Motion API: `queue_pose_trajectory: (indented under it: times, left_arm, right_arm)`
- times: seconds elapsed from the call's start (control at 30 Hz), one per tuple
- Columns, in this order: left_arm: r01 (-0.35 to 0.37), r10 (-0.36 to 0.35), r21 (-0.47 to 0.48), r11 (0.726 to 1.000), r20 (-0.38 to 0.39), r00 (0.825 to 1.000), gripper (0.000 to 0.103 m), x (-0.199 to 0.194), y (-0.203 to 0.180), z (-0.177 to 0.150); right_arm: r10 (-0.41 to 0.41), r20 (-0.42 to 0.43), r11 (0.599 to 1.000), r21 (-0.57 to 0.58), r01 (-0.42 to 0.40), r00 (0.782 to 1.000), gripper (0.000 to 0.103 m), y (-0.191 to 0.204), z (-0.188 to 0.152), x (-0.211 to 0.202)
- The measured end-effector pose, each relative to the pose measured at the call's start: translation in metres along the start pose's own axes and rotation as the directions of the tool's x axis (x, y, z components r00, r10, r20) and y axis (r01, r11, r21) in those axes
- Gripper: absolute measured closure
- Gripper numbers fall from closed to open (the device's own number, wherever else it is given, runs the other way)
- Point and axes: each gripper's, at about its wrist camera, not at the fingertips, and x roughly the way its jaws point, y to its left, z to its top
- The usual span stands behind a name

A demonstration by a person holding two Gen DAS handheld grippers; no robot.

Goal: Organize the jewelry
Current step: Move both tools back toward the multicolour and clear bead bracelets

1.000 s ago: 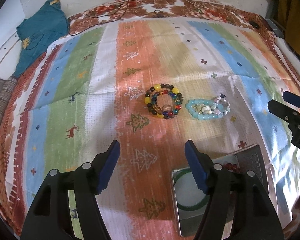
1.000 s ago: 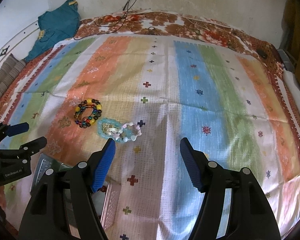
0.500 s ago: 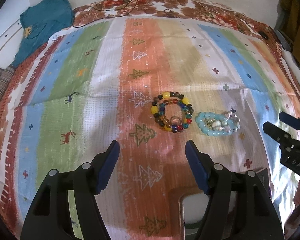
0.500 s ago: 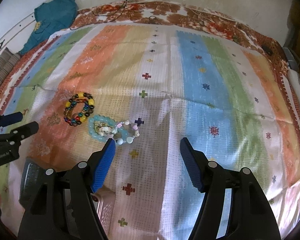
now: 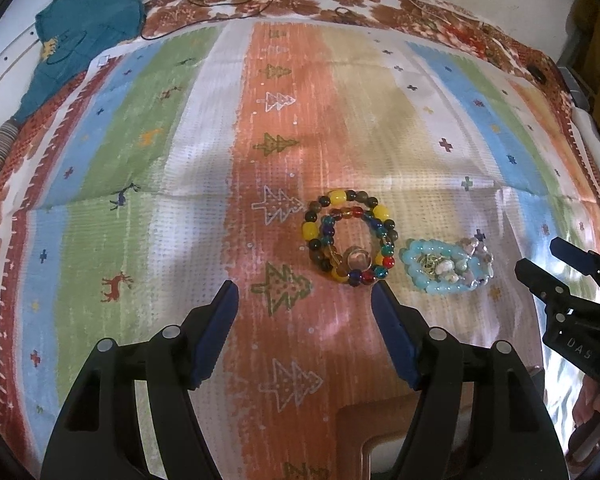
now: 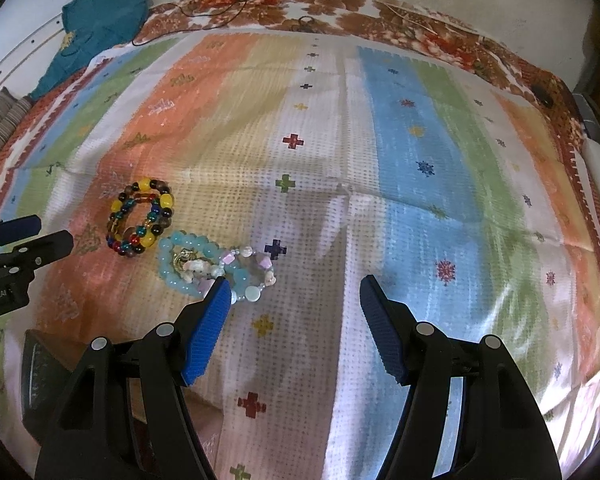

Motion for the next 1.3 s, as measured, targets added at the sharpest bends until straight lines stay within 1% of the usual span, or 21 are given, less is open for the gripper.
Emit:
queue_pose_trajectory:
  times: [0.43, 0.57, 0.73, 0.9, 1.0, 1.07, 1.13, 1.17, 1.2, 1.23, 1.27, 1.3]
  left_arm:
    - [0.011, -0.013, -0.031, 0.999, -0.035, 0.999, 0.034, 0.026, 0.007, 0.013]
    - [0.020, -0.021, -0.024, 1.000, -0.037, 0.999, 0.034, 0.031, 0.004, 0.016]
    - [0.011, -0.011, 0.000, 1.000, -0.043, 0.999, 0.035, 0.039, -0.002, 0.018]
    - [0.014, -0.015, -0.004, 1.000, -0.058, 0.998, 0.035, 0.046, 0.002, 0.019]
    - [0.016, -0.016, -0.006, 1.000, -0.062, 0.998, 0.037, 0.050, 0.004, 0.020]
    - [0.018, -0.018, -0.003, 1.000, -0.066, 0.998, 0.039, 0.052, 0.004, 0.019]
    - [0.011, -0.011, 0.006, 1.000, -0.059, 0.998, 0.041, 0.053, 0.002, 0.019]
    - [0.009, -0.009, 0.010, 1.000, -0.060, 0.998, 0.042, 0.054, 0.001, 0.019]
    - [0.012, -0.011, 0.017, 1.000, -0.065, 0.998, 0.046, 0.055, -0.001, 0.019]
    - [0.012, -0.010, 0.027, 1.000, -0.069, 0.998, 0.051, 0.056, -0.003, 0.019]
    - [0.011, -0.008, 0.034, 0.999, -0.068, 0.998, 0.053, 0.056, -0.005, 0.019]
    - [0.011, -0.008, 0.038, 0.999, -0.068, 0.998, 0.056, 0.057, -0.006, 0.019]
  right_arm:
    - [-0.008, -0.044, 1.000, -0.004, 0.008, 0.999, 0.036, 0.003, 0.008, 0.023]
    - [-0.012, -0.052, 1.000, 0.003, 0.012, 0.999, 0.036, 0.000, 0.009, 0.029]
    - [-0.023, -0.057, 1.000, 0.006, 0.023, 0.998, 0.037, -0.003, 0.011, 0.037]
    - [-0.009, -0.067, 1.000, -0.008, 0.008, 0.998, 0.039, 0.001, 0.012, 0.044]
    - [-0.020, -0.067, 1.000, -0.023, 0.018, 0.998, 0.043, 0.005, 0.012, 0.047]
    - [-0.016, -0.072, 1.000, -0.027, 0.014, 0.997, 0.050, 0.006, 0.012, 0.050]
    - [-0.006, -0.071, 1.000, -0.026, 0.004, 0.997, 0.053, 0.007, 0.011, 0.051]
    - [-0.006, -0.070, 1.000, -0.031, 0.004, 0.998, 0.057, 0.007, 0.011, 0.051]
    - [-0.006, -0.070, 0.999, -0.038, 0.004, 0.998, 0.059, 0.008, 0.011, 0.051]
    - [-0.001, -0.070, 0.999, -0.046, -0.002, 0.998, 0.065, 0.010, 0.011, 0.051]
    - [0.004, -0.072, 0.999, -0.049, -0.007, 0.997, 0.072, 0.010, 0.011, 0.051]
    - [0.006, -0.074, 0.999, -0.050, -0.009, 0.997, 0.075, 0.010, 0.011, 0.051]
